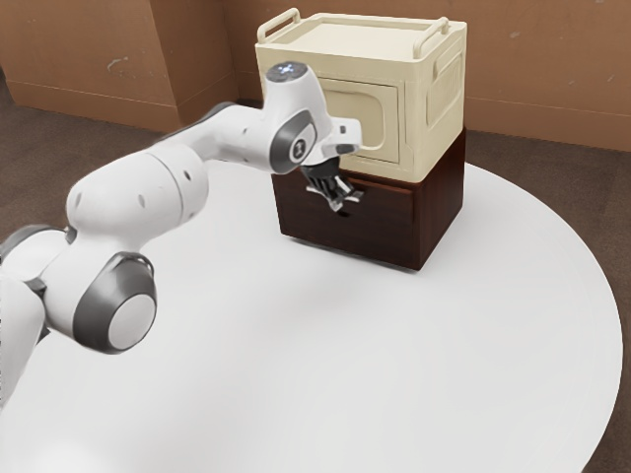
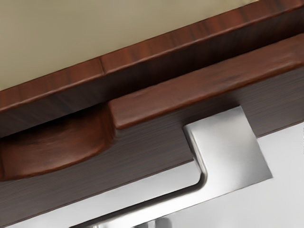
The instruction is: Push the drawer handle with one arm to close the drawer
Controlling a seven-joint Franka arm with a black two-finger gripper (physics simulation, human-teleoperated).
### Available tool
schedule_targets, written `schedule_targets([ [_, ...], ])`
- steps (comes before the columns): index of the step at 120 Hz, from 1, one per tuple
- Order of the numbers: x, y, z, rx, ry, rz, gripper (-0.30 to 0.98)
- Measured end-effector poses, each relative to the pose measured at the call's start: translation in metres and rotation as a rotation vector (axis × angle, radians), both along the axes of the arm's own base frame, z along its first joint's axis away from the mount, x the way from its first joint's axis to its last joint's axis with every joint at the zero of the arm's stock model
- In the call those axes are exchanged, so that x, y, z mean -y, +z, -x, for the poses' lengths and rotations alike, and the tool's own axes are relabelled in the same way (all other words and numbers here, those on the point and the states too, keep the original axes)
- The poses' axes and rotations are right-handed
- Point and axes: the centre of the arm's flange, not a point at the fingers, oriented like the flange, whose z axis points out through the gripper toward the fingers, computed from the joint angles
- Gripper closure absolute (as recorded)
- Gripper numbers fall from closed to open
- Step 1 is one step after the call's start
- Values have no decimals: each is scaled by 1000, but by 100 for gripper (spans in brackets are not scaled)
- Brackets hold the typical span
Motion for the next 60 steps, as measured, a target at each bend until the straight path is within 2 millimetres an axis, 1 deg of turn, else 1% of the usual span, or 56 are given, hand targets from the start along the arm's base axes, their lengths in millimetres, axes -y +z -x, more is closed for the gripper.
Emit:
schedule_targets([
  [3, 1, 1, -1, 6, -3, 0, 77],
  [22, 6, -1, -6, 18, -17, -3, 79],
  [26, 6, 0, -2, -1, -16, -1, 79],
  [30, 5, 7, 10, -41, -10, 5, 79],
  [34, -1, 15, 30, -90, 3, 15, 79],
  [36, -6, 22, 46, -121, 13, 23, 77],
  [42, -14, 43, 91, -180, 31, 43, 65],
  [48, -13, 73, 141, -203, 37, 61, 54],
  [50, -11, 86, 158, -203, 35, 68, 50],
  [55, -6, 130, 200, -185, 21, 82, 42],
  [60, -5, 177, 233, -153, 10, 95, 35],
])
